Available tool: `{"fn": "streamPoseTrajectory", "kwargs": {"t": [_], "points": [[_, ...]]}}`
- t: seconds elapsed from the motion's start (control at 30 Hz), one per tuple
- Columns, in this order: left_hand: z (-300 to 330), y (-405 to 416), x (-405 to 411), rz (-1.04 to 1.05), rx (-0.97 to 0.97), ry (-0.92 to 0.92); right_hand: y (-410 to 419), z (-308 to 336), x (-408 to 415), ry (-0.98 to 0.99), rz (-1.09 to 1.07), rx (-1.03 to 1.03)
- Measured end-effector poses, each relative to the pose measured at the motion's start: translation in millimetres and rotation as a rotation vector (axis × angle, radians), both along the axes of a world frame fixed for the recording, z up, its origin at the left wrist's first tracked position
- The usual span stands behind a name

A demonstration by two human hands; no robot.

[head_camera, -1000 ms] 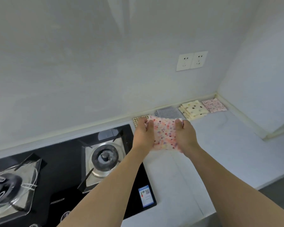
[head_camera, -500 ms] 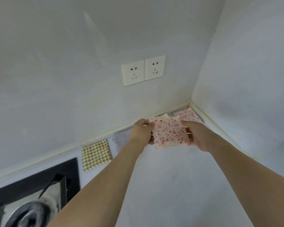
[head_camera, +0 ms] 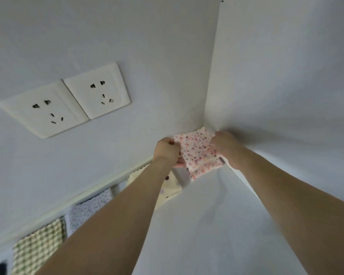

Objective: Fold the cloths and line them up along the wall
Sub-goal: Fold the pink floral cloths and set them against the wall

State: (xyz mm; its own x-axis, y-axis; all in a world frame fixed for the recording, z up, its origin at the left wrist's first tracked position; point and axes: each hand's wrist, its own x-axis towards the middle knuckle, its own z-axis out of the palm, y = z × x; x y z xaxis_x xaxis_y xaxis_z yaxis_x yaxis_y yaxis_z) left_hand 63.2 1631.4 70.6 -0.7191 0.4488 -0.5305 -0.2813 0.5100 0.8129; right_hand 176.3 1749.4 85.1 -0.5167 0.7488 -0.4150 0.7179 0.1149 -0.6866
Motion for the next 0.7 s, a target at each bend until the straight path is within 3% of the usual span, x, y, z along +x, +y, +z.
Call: {"fn": "streamPoseTrajectory", "kwargs": {"t": [0.07,0.17,0.5,0.7], "points": [[-8.7,5.8,-0.1,-0.050,-0.065,-0.035,3.2,-11.1,1.4,0.161,-0.166,-0.139],[-14.9,3.8,1.6,-0.142,-0.191,0.033,1.4,-25.4,12.8,0.046,-0.111,-0.031],[22.2,-72.1,34.3,-0.444,-0.264,0.788,-73.1,-1.4,36.5,0.055,0.103,0.165],[47.9,-144.2,40.2,-0.484,-0.329,1.019,-142.4,39.4,31.2,0.067,0.258,0.315]]}}
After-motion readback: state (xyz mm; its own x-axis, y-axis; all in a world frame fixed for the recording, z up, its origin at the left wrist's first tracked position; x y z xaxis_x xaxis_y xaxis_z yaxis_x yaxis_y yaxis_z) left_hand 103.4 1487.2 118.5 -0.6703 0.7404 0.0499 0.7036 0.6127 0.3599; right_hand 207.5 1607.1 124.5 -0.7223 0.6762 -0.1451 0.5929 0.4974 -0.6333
